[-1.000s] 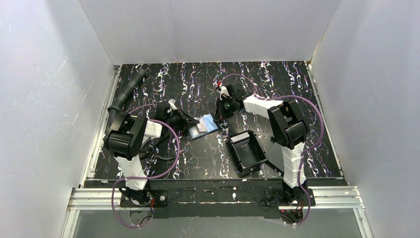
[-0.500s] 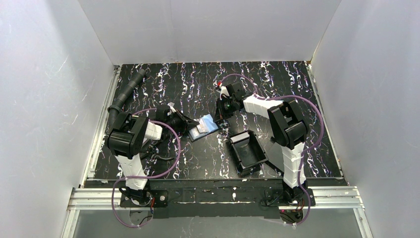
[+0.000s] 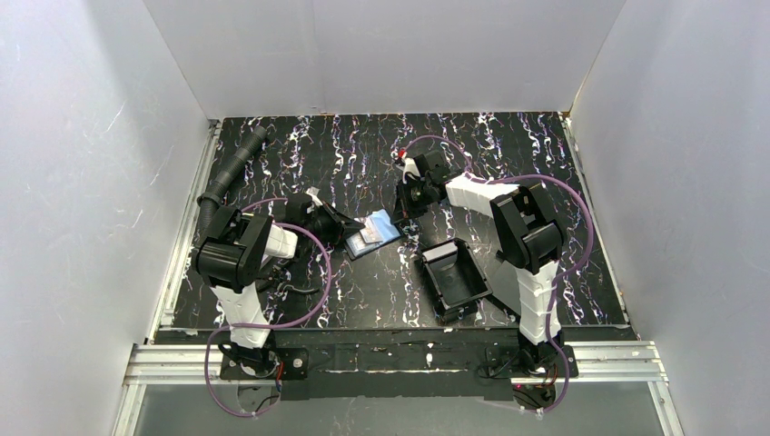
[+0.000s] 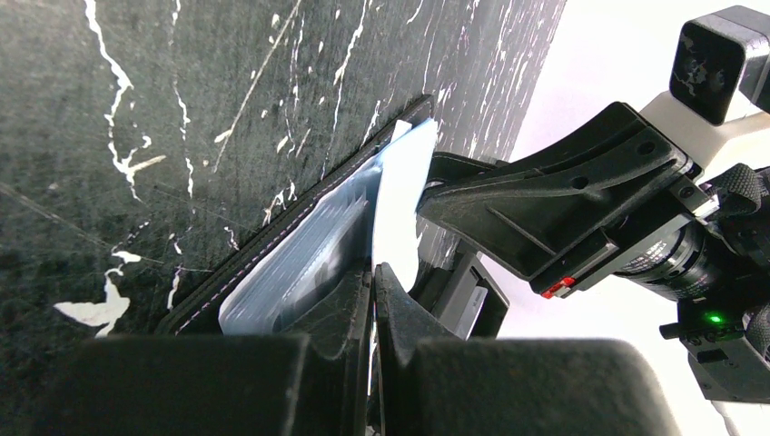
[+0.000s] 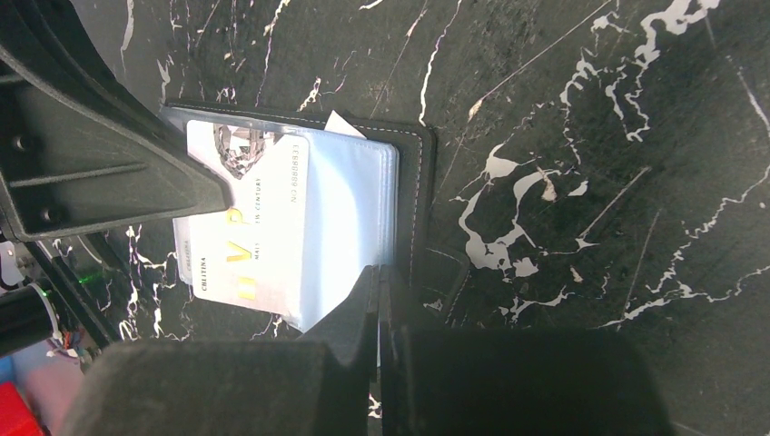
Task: Put the credit cards into the card holder
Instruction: Insert the credit card into the card holder.
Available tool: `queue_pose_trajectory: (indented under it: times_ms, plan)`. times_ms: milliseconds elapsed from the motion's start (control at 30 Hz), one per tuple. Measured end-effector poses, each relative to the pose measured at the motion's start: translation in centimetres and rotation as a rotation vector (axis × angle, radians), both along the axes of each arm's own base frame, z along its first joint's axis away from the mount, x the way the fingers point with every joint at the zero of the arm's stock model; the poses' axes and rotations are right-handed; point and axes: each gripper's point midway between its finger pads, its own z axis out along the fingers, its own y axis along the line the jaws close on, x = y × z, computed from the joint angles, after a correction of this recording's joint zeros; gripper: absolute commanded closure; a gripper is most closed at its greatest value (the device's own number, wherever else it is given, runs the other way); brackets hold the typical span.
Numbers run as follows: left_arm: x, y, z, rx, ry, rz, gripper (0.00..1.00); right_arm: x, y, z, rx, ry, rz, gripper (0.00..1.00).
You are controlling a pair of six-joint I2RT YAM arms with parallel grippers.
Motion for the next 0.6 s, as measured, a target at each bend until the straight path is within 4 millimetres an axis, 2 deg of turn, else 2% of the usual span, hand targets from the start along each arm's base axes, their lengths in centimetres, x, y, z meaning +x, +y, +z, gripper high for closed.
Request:
queue_pose_trajectory:
  times_ms: [600]
  plan:
    - [-0.05,-0.23,-0.03,0.007,-0.003,0.004,1.0,-0.04,0.04,0.0,0.0,0.001,0.001,0.99]
